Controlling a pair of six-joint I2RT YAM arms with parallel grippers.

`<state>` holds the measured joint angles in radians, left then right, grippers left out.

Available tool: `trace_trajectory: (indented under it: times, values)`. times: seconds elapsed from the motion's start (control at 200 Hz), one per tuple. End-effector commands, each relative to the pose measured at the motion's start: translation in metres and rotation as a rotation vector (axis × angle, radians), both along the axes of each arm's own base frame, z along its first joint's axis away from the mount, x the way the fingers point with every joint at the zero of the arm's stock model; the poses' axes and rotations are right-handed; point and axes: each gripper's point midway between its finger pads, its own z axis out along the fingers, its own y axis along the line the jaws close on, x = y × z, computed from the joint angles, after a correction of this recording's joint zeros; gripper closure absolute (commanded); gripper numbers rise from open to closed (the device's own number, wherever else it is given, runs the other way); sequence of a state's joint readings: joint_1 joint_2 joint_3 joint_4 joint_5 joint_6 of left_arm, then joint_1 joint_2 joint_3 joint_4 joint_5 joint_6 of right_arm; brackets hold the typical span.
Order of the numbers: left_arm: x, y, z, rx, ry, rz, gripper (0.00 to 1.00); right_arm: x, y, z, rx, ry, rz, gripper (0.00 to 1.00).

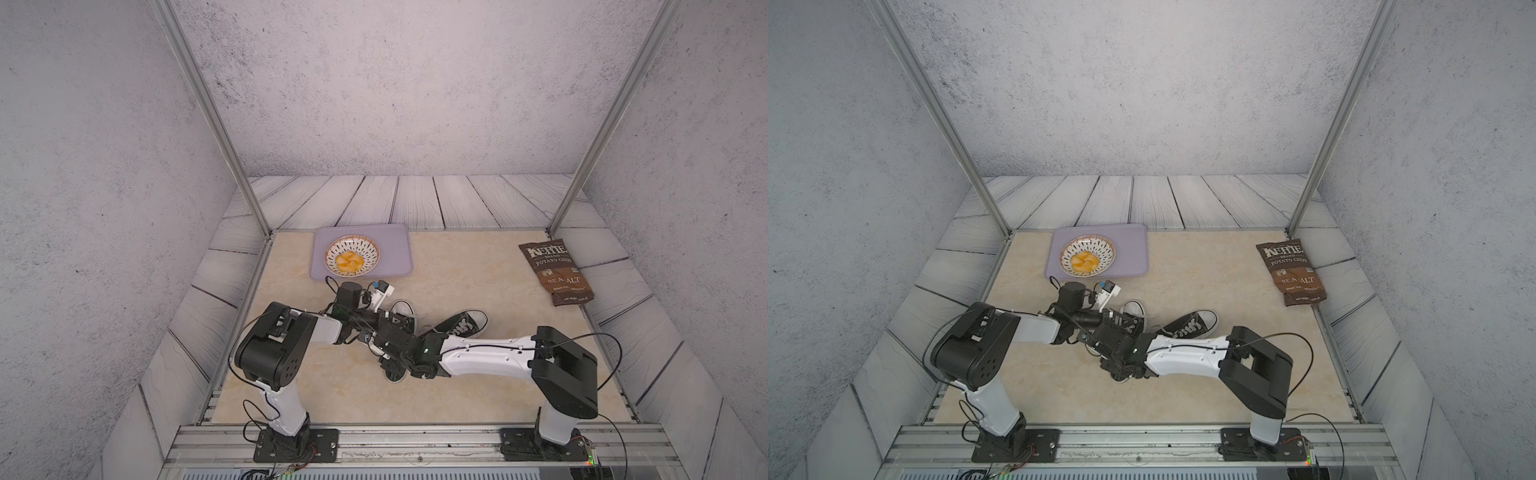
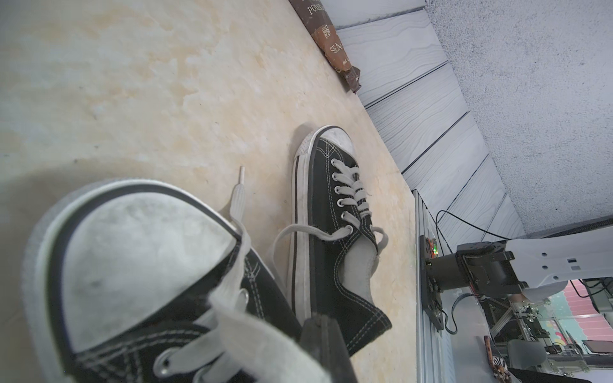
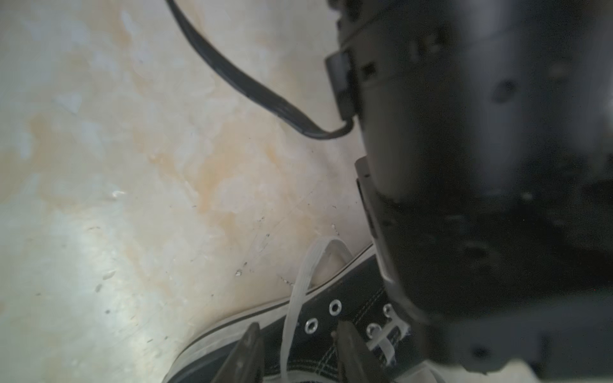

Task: Tie the shoes
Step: Cross the shoelace with the shoelace.

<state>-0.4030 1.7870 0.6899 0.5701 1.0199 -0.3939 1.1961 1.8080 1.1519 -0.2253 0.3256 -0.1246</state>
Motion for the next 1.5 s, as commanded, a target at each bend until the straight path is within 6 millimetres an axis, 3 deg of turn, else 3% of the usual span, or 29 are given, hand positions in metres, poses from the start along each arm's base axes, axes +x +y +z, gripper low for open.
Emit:
trace_trajectory:
  times: [0.0, 0.19, 0.35, 0.52, 0.571, 0.641, 0.721, 0.796, 0.976, 1.091, 1.216, 1.361, 1.496]
  values:
    - [0.004, 0.0, 0.0, -0.013, 0.02, -0.009, 0.98, 0.018, -0.005, -0.008, -0.135, -0.12, -0.016, 0.6]
    - [0.004, 0.0, 0.0, -0.015, 0.026, -0.01, 0.98, 0.02, 0.005, -0.021, -0.174, -0.117, 0.006, 0.58]
    - [0.003, 0.0, 0.0, -0.012, 0.028, -0.01, 0.98, 0.023, 0.003, -0.04, -0.229, -0.119, -0.008, 0.57]
    - [0.004, 0.001, -0.004, -0.001, 0.032, -0.005, 0.98, 0.024, 0.005, -0.045, -0.225, -0.114, -0.018, 0.58]
    - [0.004, 0.001, -0.004, 0.0, 0.032, -0.003, 0.98, 0.025, 0.006, -0.045, -0.223, -0.113, -0.022, 0.65]
    - [0.004, 0.002, -0.004, 0.002, 0.032, 0.001, 0.98, 0.025, 0.007, -0.042, -0.207, -0.109, -0.03, 1.0]
    - [0.005, 0.003, -0.004, 0.006, 0.031, 0.009, 0.98, 0.018, 0.009, -0.028, -0.141, -0.084, -0.034, 1.0]
    - [0.006, 0.005, -0.005, 0.006, 0.028, 0.019, 0.98, 0.006, 0.01, 0.001, -0.022, -0.062, -0.03, 1.0]
    - [0.009, 0.008, -0.002, -0.007, 0.022, 0.037, 0.98, -0.014, -0.024, 0.068, 0.248, -0.046, -0.096, 1.0]
    - [0.009, 0.009, -0.002, -0.009, 0.021, 0.04, 0.98, -0.022, -0.049, 0.082, 0.37, -0.025, -0.167, 1.0]
    - [0.009, 0.009, -0.006, -0.003, 0.024, 0.048, 0.98, -0.025, -0.075, 0.066, 0.384, -0.006, -0.257, 1.0]
    - [0.011, 0.012, -0.012, 0.012, 0.026, 0.064, 0.98, -0.04, -0.086, 0.048, 0.359, 0.074, -0.244, 1.0]
    - [0.008, 0.012, -0.012, 0.007, 0.024, 0.06, 0.98, -0.038, -0.11, 0.027, 0.31, 0.077, -0.336, 1.0]
